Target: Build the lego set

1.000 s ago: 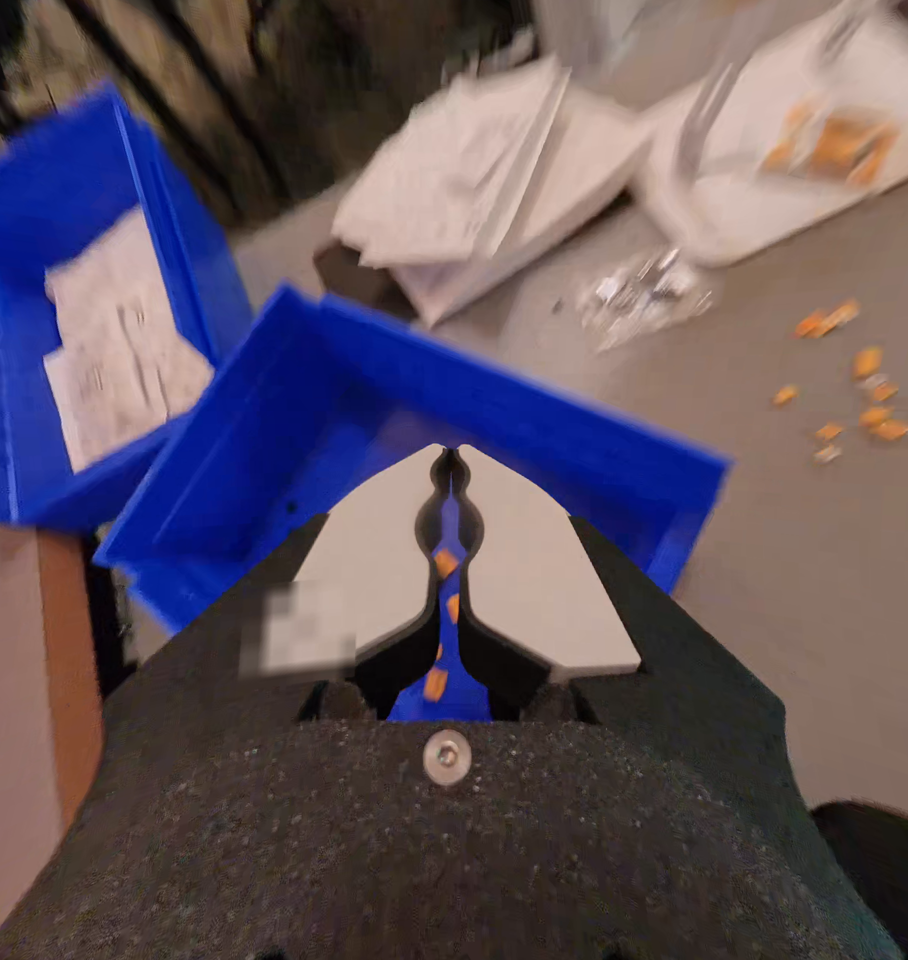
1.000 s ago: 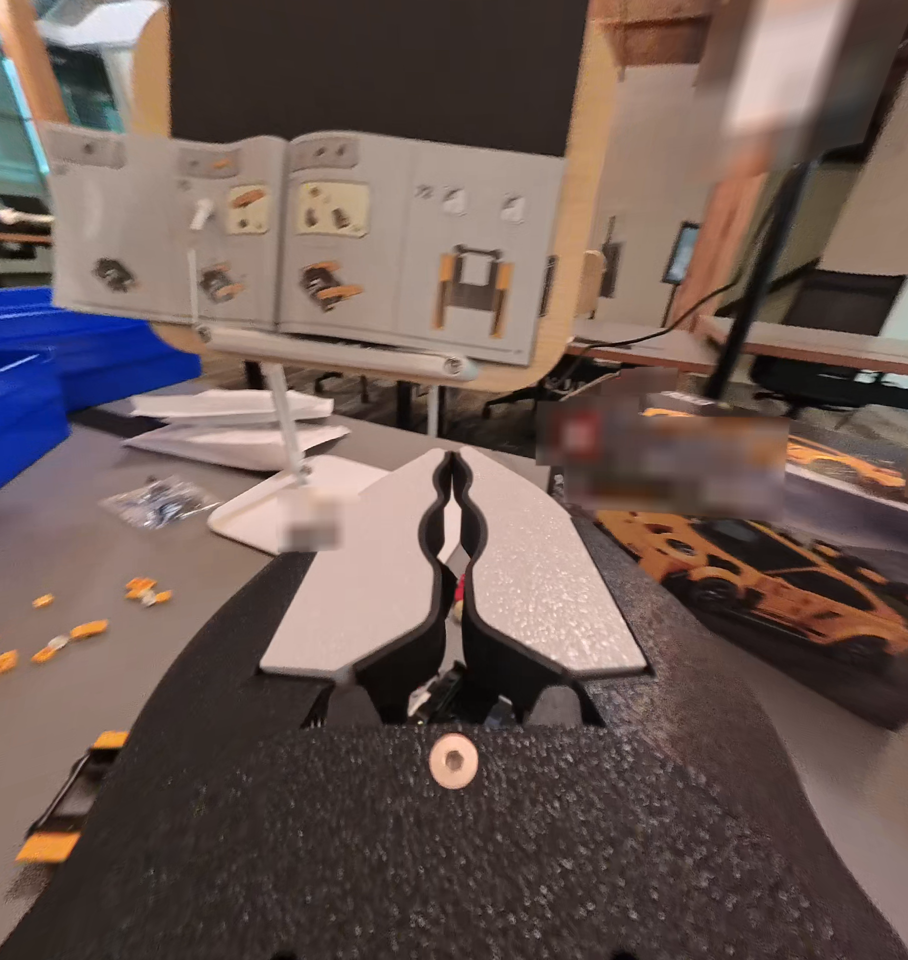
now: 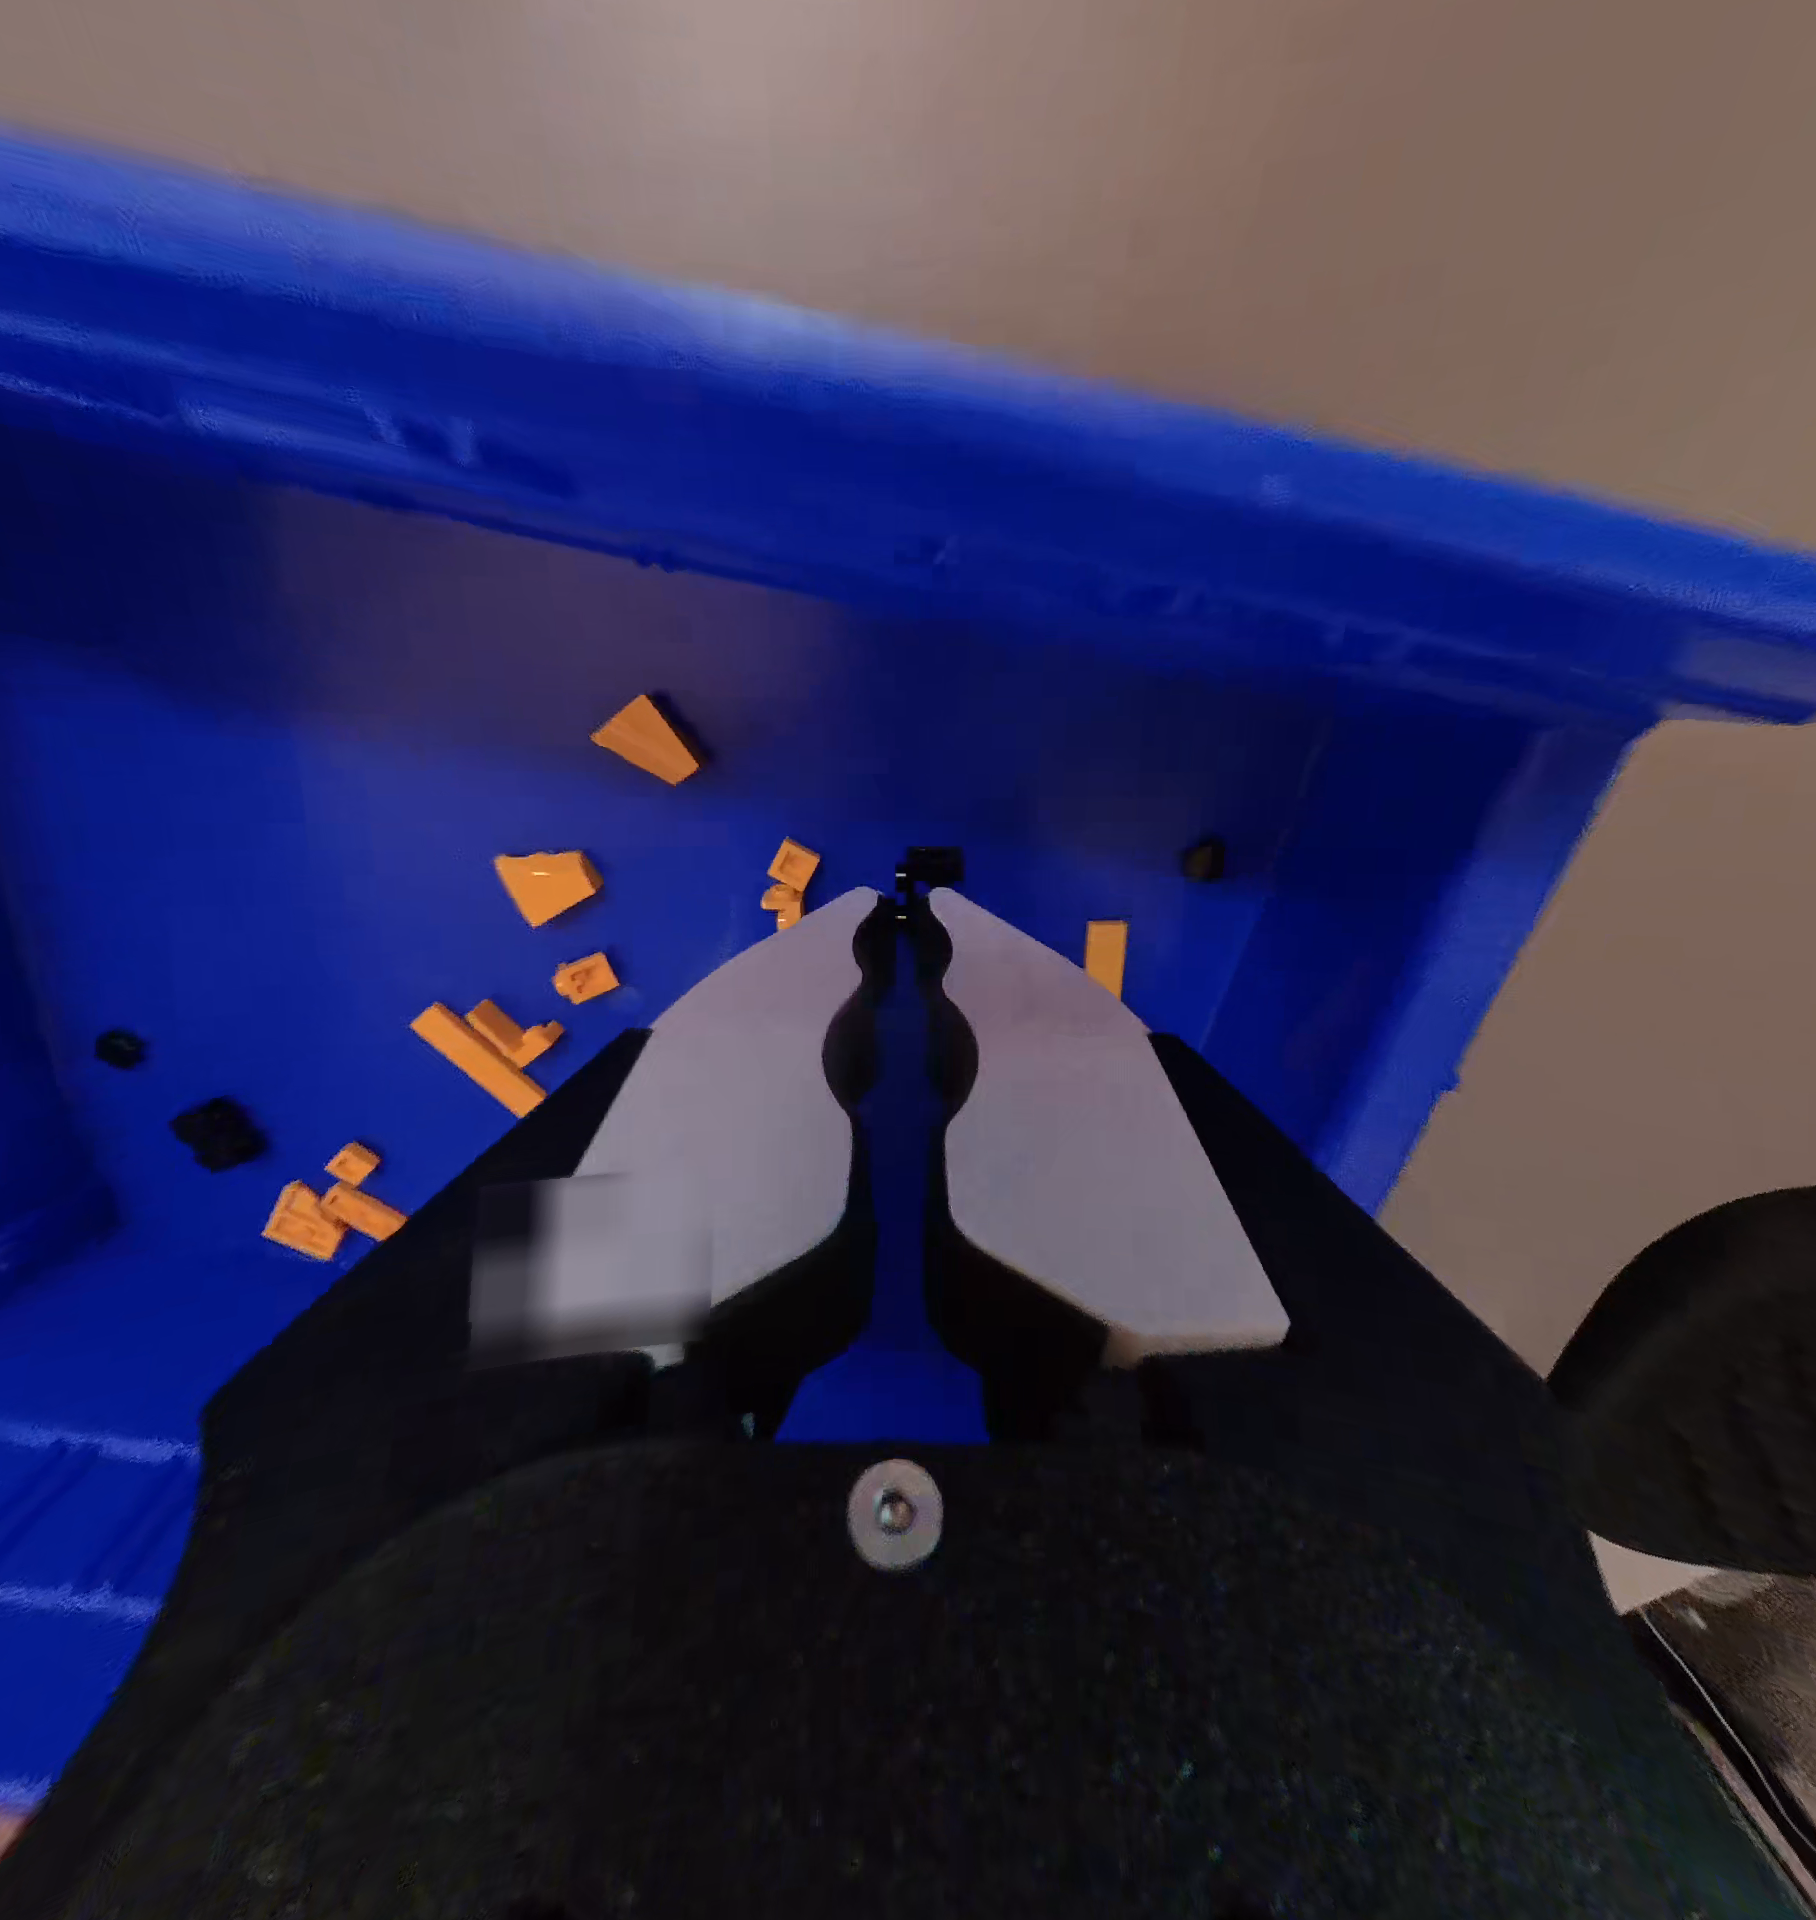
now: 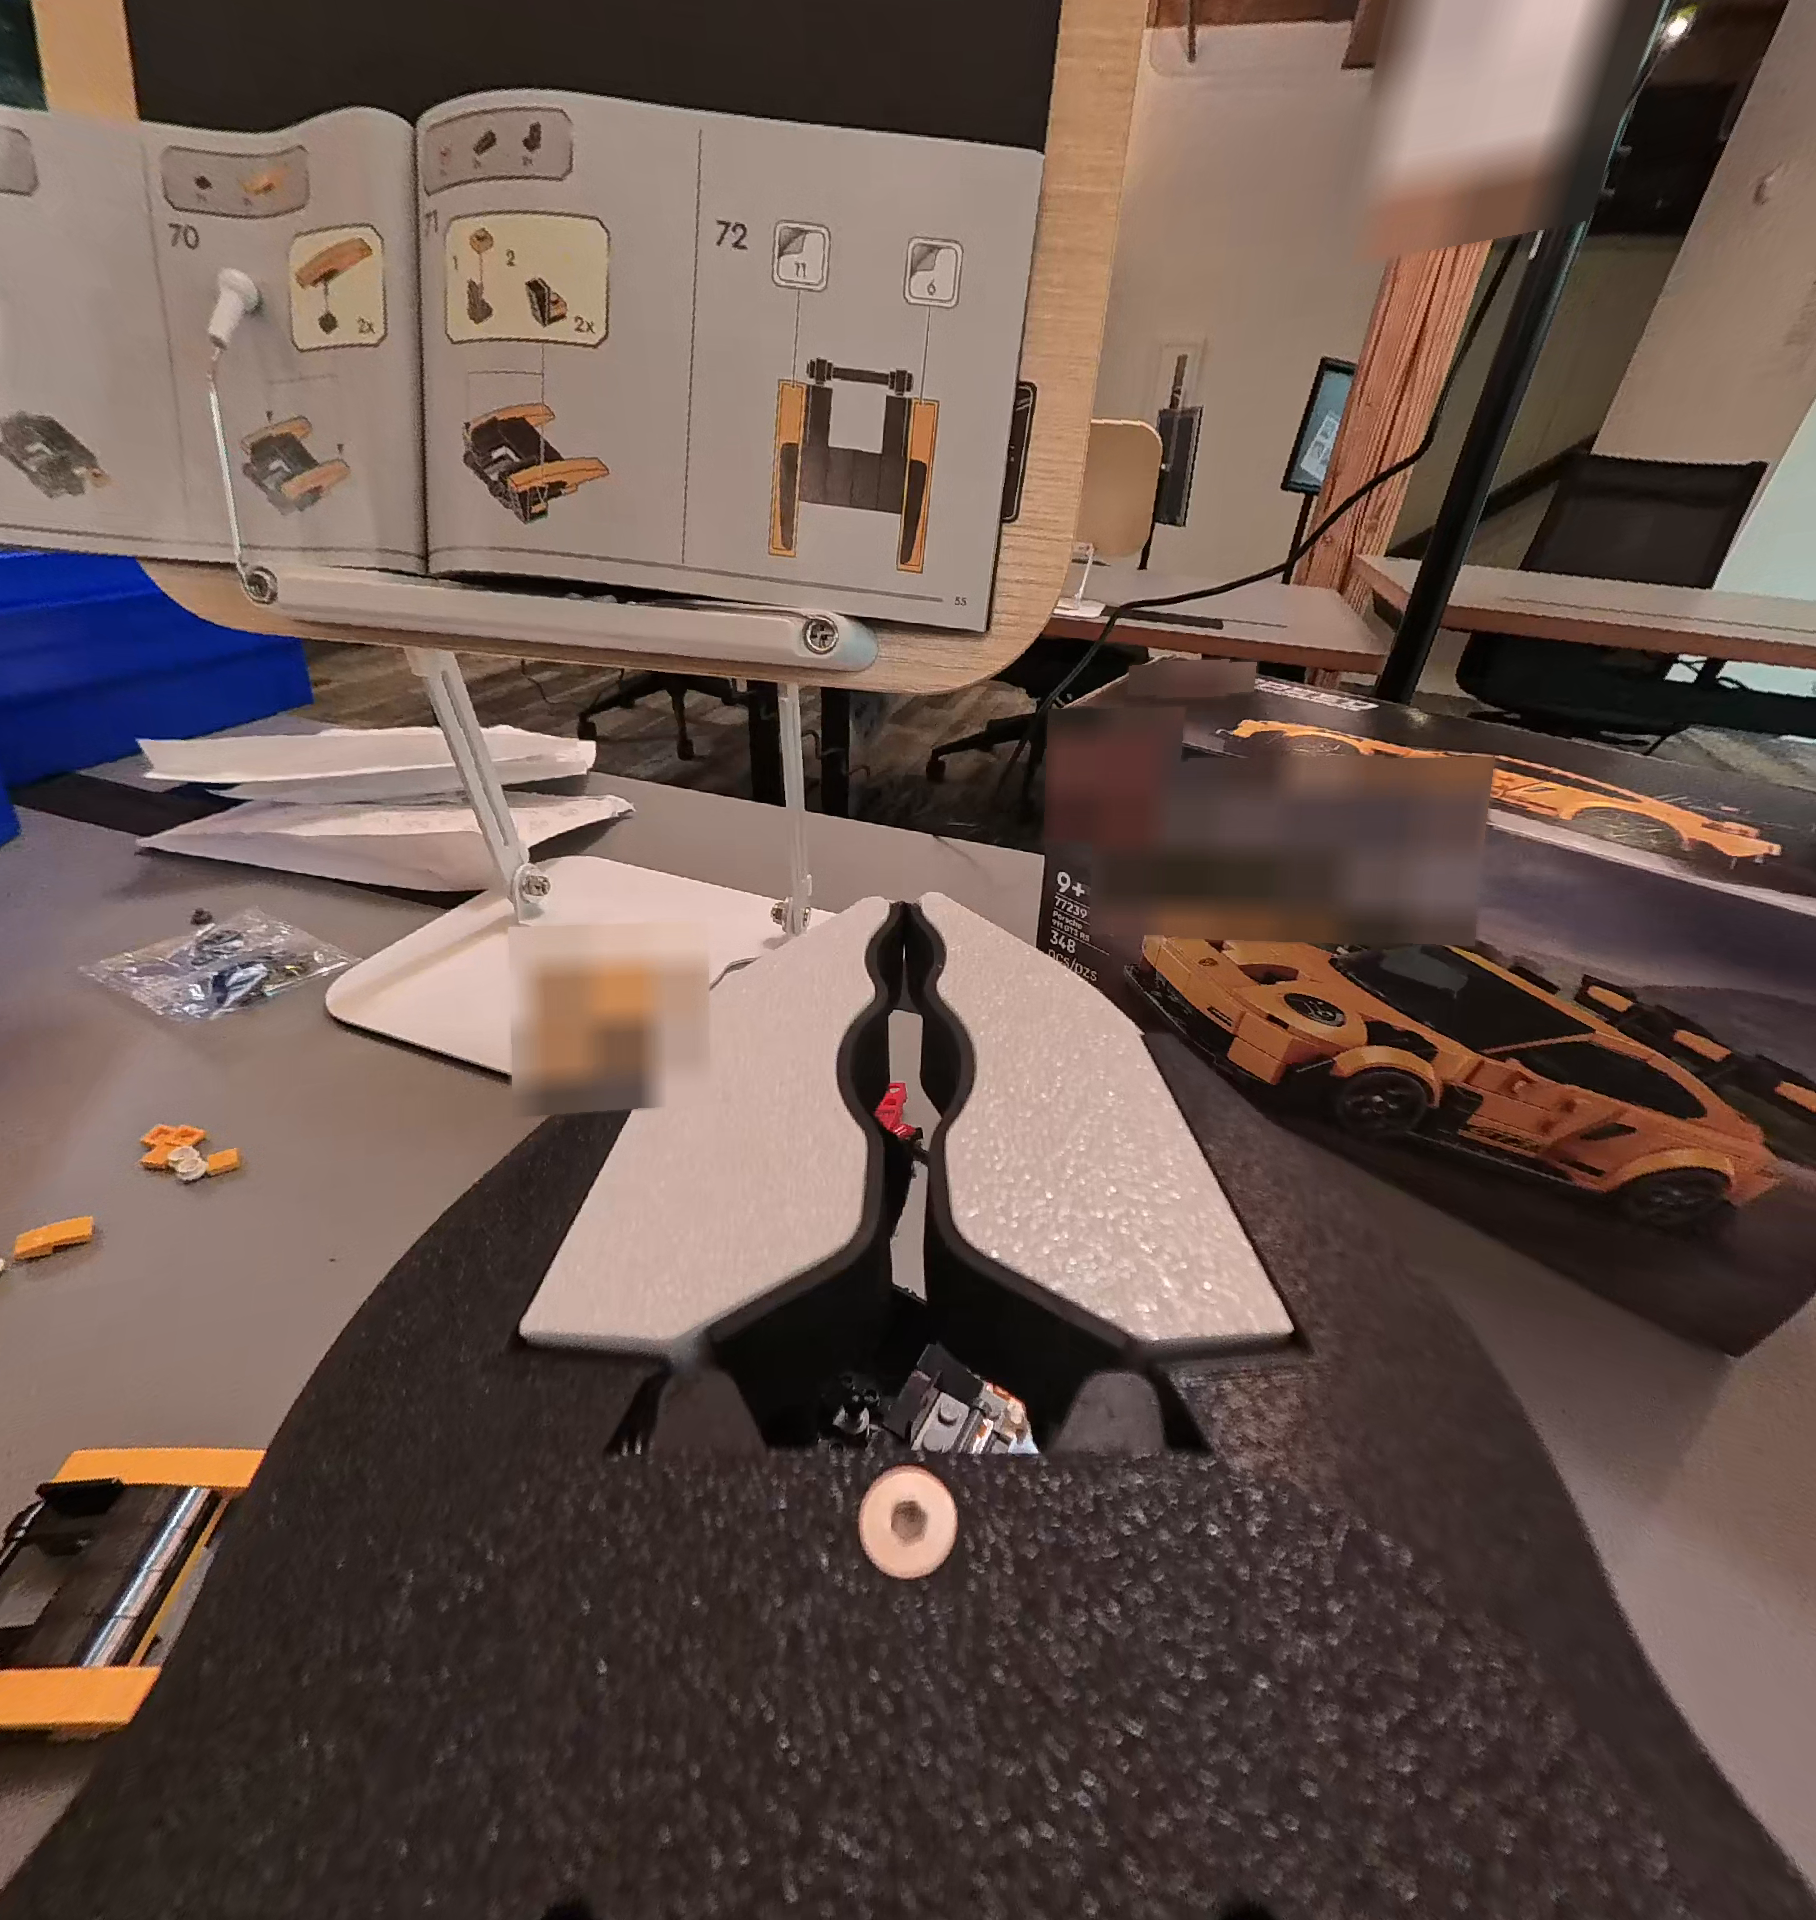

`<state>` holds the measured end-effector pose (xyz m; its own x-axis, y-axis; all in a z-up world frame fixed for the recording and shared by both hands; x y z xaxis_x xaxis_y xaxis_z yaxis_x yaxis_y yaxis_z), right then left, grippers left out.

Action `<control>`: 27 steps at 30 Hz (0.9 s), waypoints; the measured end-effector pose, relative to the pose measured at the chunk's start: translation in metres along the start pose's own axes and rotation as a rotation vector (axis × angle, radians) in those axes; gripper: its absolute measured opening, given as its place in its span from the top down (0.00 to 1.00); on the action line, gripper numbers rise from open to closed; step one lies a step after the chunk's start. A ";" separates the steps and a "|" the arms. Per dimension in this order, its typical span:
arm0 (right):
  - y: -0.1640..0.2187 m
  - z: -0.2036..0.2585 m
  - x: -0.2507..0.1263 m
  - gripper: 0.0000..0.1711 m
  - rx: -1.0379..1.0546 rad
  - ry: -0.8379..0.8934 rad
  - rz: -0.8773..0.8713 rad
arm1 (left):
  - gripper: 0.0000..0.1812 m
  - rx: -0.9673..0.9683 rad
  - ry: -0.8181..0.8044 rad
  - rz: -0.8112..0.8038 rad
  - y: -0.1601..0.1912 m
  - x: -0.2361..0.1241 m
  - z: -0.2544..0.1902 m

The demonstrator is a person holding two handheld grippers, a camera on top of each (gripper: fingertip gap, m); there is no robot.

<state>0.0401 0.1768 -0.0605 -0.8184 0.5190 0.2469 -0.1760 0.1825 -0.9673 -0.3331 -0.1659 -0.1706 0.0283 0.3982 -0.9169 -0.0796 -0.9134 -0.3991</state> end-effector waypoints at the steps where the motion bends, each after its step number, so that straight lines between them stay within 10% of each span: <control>1: 0.000 0.000 0.000 1.00 0.001 0.000 0.000 | 0.98 0.013 -0.016 -0.035 -0.007 -0.008 -0.002; 9: -0.001 0.003 0.000 1.00 0.001 -0.010 -0.001 | 0.99 0.225 0.020 -0.296 -0.080 -0.057 -0.087; 27: -0.002 -0.001 -0.001 1.00 0.015 -0.017 -0.001 | 0.99 0.465 0.342 -0.209 -0.105 0.065 -0.250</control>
<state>0.0420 0.1763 -0.0584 -0.8276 0.5043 0.2465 -0.1844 0.1705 -0.9680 -0.0739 -0.0651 -0.1894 0.4020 0.4451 -0.8002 -0.4618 -0.6561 -0.5969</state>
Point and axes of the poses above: each gripper's, where its closed fingertips meet, x out along the fingers, y out of its underside, z = x × y across the jaws, the point moved 2 cm from there along -x, back along the fingers, and after that the axes turned 14 degrees about -z, right-handed, at the moved point
